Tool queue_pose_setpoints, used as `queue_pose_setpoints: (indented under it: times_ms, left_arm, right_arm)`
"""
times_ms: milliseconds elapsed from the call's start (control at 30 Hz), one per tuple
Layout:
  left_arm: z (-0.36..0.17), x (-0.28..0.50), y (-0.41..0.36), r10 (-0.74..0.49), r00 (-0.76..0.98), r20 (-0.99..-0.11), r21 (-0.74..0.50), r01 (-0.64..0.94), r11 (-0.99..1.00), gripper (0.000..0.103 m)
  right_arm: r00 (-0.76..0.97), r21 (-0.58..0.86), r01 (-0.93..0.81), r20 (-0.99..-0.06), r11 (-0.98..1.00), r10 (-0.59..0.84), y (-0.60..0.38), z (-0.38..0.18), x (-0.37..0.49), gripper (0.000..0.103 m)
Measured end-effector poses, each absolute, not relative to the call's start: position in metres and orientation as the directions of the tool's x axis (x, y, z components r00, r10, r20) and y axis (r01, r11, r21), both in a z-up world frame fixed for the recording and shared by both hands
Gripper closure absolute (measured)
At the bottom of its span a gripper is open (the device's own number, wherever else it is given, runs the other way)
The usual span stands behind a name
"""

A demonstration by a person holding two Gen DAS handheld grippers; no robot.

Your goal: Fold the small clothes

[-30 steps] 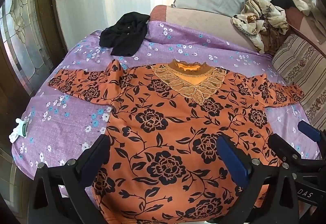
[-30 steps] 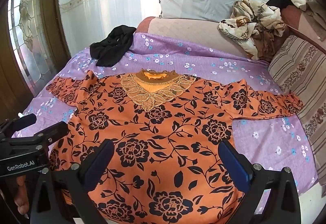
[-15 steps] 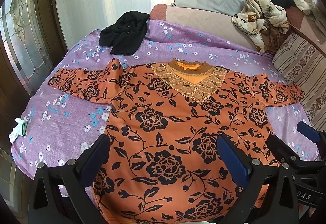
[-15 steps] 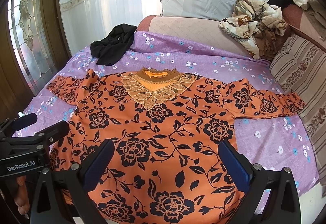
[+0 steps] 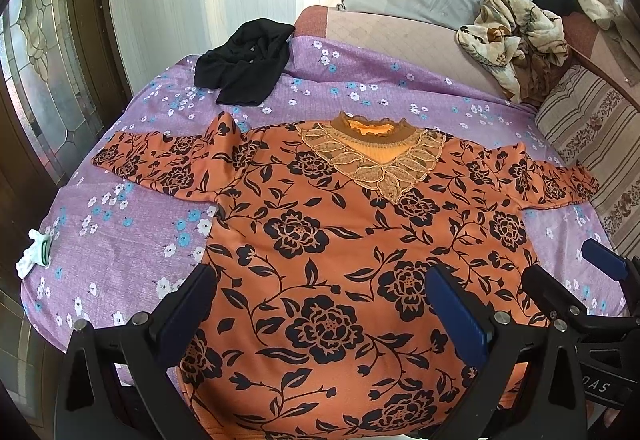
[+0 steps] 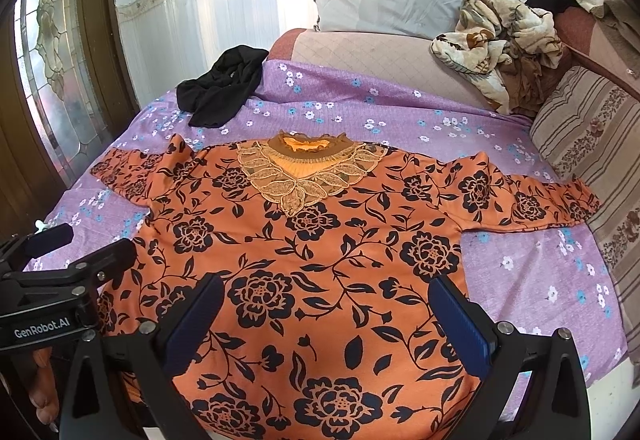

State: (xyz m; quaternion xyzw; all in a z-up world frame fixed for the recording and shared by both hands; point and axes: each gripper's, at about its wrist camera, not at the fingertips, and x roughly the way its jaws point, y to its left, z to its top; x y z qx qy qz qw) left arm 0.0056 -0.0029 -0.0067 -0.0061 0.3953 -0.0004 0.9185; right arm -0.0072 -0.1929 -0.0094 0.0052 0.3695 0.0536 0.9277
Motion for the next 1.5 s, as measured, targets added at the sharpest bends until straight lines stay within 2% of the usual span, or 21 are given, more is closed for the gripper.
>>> queue_pose_setpoints:
  times_ms: [300,700,800,967,1133,1200,1267,1367,1500]
  left_arm:
    - [-0.008,0.010,-0.002,-0.034,0.710,-0.704,-0.051,-0.003,0.999,0.000]
    - [-0.017,0.017,-0.002,-0.040,0.683,-0.730,-0.058,-0.004,0.998,0.000]
    - [-0.026,0.021,0.007,-0.055,0.667,-0.743,-0.084,-0.012,0.996,0.000]
    - [-0.055,0.036,0.043,-0.039,0.623,-0.781,-0.105,-0.069,0.992,0.000]
    - [-0.083,0.058,0.104,0.032,0.554,-0.832,-0.120,-0.236,0.964,0.000]
    - [-0.089,0.066,0.126,0.071,0.536,-0.841,-0.108,-0.297,0.949,0.000]
    - [-0.096,0.074,0.151,0.111,0.520,-0.847,-0.098,-0.358,0.928,0.000]
    - [-0.107,0.081,0.180,0.162,0.473,-0.866,-0.068,-0.432,0.899,0.000]
    - [-0.123,0.096,0.217,0.192,0.441,-0.877,-0.077,-0.522,0.849,0.000]
  right_arm:
    - [0.715,0.051,-0.100,-0.691,0.994,0.107,-0.191,-0.013,-0.003,0.000]
    - [0.712,0.067,-0.085,-0.694,0.994,0.108,-0.202,-0.018,0.004,0.000]
    - [0.706,0.111,-0.072,-0.696,0.991,0.129,-0.222,-0.021,0.010,0.000]
    - [0.719,0.233,0.046,-0.683,0.971,0.130,-0.313,-0.026,0.031,0.000]
    - [0.741,0.413,0.290,-0.668,0.863,0.071,-0.459,-0.048,0.072,0.001]
    - [0.740,0.461,0.375,-0.672,0.804,0.040,-0.515,-0.063,0.091,0.003]
    - [0.728,0.481,0.450,-0.686,0.752,0.004,-0.560,-0.076,0.111,0.017]
    - [0.689,0.496,0.540,-0.724,0.681,-0.019,-0.616,-0.098,0.140,0.030]
    - [0.646,0.488,0.625,-0.762,0.609,-0.053,-0.658,-0.123,0.164,0.032]
